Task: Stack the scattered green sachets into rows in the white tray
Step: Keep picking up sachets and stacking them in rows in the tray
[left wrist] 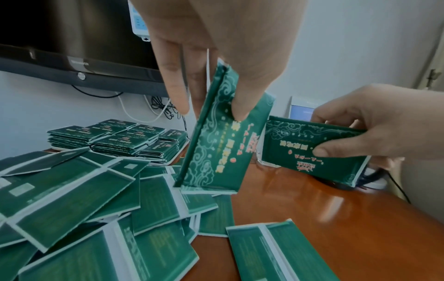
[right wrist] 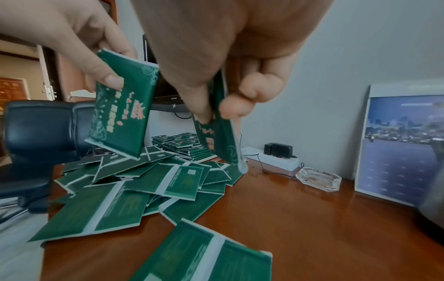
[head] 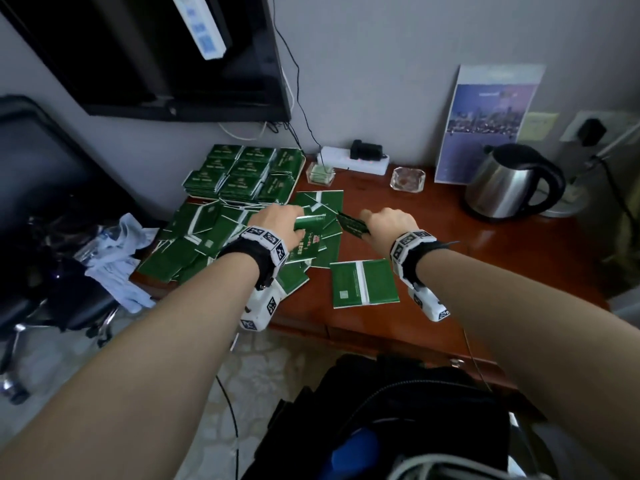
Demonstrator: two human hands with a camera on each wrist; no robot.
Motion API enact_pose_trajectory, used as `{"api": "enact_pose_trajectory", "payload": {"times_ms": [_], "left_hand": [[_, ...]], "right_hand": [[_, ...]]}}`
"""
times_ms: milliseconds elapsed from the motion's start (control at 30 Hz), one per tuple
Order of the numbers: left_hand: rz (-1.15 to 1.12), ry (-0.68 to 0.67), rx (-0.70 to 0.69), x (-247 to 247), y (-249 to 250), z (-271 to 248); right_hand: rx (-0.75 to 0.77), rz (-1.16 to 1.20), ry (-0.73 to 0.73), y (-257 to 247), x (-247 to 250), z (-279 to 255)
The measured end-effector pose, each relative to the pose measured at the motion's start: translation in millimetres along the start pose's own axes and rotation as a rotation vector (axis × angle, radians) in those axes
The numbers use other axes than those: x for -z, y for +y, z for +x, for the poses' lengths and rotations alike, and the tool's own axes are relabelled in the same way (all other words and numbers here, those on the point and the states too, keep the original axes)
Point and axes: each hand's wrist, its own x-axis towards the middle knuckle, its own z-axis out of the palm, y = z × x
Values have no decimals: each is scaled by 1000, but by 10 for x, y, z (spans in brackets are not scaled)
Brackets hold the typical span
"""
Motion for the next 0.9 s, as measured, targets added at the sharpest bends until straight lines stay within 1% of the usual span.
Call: {"api": "enact_pose_trajectory", "payload": {"times_ms": [167,433,567,700,900], "left_hand": [[-8,19,51,44,-303,402],[-28,15,84,-135,-887,1041],[-33,40,48,-225,-1267,1533],[-103,46,-22,-226,-1650,2059],[-107,143,-118,-223,-2092,2799]], "right_hand": [[11,29,-35,-77,23,593],[11,85,-117,-420,-140,1320],[-24,86,-92,-619,-207,1727],[-79,131,-45,-852,-235,2143],[-112,177,18,-1231,-206,2788]]}}
